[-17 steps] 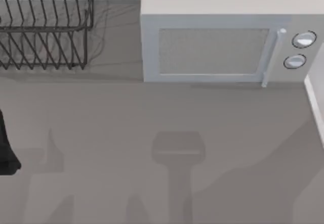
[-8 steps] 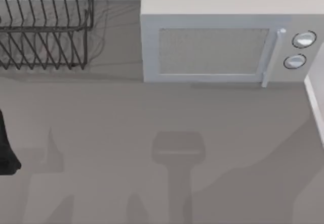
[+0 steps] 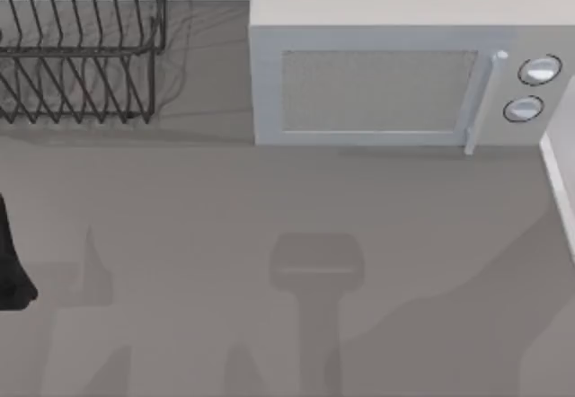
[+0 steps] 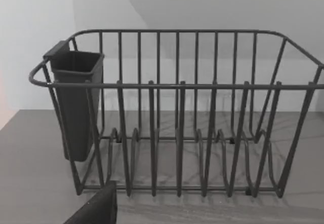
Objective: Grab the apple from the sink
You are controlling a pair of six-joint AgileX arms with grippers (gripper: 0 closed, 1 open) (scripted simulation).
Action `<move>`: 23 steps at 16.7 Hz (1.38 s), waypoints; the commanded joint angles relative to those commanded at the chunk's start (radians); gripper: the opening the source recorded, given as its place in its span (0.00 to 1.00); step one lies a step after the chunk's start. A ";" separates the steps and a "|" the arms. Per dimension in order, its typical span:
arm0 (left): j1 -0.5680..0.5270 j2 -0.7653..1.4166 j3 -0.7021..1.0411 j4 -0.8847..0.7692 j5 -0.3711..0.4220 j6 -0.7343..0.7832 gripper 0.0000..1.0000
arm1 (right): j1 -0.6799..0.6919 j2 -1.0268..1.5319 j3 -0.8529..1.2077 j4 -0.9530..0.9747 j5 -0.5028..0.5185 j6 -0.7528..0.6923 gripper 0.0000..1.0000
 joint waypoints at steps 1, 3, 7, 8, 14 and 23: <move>0.000 0.000 0.000 0.000 0.000 0.000 1.00 | 0.000 0.000 0.002 -0.002 0.000 0.000 0.00; 0.000 0.000 0.000 0.000 0.000 0.000 1.00 | -0.001 -0.004 0.036 -0.037 0.000 -0.001 0.00; 0.000 0.000 0.000 0.000 0.000 0.000 1.00 | -0.004 -0.032 0.201 -0.231 -0.001 -0.005 0.00; 0.000 0.000 0.000 0.000 0.000 0.000 1.00 | -0.005 -0.043 0.254 -0.303 -0.001 -0.006 0.00; 0.000 0.000 0.000 0.000 0.000 0.000 1.00 | -0.007 -0.139 0.577 -0.749 -0.002 -0.008 0.00; 0.000 0.000 0.000 0.000 0.000 0.000 1.00 | -0.002 -0.190 0.705 -0.897 -0.003 -0.006 0.00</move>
